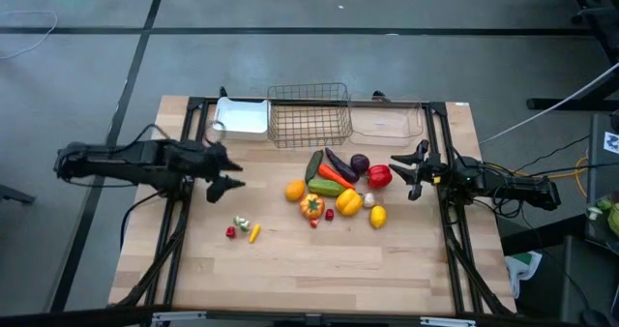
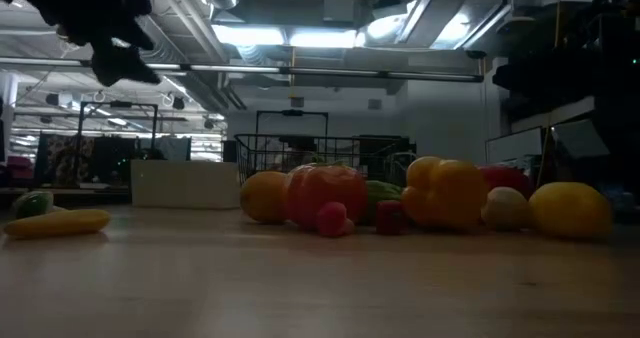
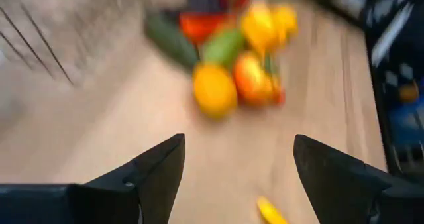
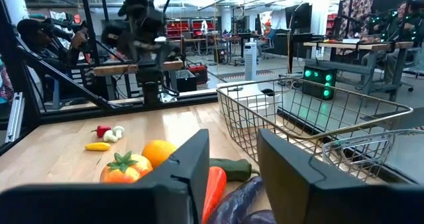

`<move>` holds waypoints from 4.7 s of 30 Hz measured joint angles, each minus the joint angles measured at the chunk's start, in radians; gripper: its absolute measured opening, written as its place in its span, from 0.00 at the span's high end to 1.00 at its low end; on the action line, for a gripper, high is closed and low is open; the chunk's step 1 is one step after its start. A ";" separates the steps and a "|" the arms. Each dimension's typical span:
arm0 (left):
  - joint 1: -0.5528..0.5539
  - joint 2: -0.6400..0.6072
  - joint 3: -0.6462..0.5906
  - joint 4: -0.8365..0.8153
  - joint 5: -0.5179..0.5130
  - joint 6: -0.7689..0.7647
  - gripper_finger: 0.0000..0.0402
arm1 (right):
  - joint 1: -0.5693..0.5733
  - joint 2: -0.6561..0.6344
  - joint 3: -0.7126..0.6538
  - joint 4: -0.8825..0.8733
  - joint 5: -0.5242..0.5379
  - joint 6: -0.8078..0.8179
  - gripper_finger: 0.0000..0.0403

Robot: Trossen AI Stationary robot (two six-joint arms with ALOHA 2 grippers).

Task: Sort produce into baskets
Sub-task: Put the left green mushroom into the white bin

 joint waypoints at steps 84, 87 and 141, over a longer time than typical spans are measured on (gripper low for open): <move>-0.202 0.790 0.052 -0.039 0.229 -0.568 0.74 | 0.000 0.000 0.000 -0.004 0.002 -0.006 0.66; -0.176 0.790 0.068 -0.043 0.235 -0.554 0.73 | 0.000 0.000 0.000 -0.004 0.002 -0.007 0.66; 0.913 0.960 0.529 -0.113 -0.088 0.462 0.73 | 0.000 0.000 0.000 -0.006 0.002 -0.007 0.66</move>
